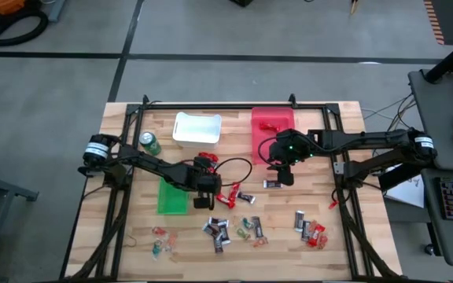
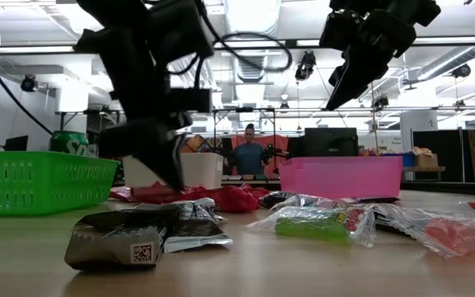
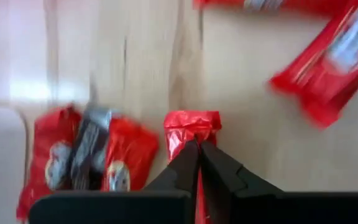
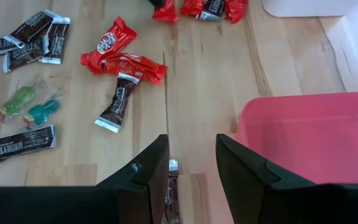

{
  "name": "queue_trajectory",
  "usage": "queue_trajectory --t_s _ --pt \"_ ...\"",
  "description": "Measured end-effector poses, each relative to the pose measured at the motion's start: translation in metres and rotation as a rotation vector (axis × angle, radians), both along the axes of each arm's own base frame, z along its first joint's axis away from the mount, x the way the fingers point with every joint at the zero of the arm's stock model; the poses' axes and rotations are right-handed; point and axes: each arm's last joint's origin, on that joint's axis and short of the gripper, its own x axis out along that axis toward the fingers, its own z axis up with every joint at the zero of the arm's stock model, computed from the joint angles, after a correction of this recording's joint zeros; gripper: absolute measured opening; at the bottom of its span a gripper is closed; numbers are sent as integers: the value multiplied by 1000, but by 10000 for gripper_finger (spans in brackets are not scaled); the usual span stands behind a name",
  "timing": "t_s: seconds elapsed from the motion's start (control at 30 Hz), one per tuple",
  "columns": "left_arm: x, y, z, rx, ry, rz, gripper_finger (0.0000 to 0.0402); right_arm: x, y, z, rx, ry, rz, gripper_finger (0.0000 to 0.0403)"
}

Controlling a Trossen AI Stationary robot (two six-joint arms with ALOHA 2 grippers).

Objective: Organize candy in baskets
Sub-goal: Put the red chocolate into the pink bin

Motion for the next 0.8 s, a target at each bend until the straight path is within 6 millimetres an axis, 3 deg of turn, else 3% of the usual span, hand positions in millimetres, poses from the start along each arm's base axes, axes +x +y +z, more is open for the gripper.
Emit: queue_trajectory --t_s 0.17,0.4,0.8 --pt "7 -4 17 -74 -139 -27 0 0 0 0 2 0 -2 123" --pt "4 -5 35 -79 -208 -45 0 0 0 0 3 1 -3 123" --pt "3 -5 19 -69 -138 -42 0 -1 0 -3 24 10 -22 123"
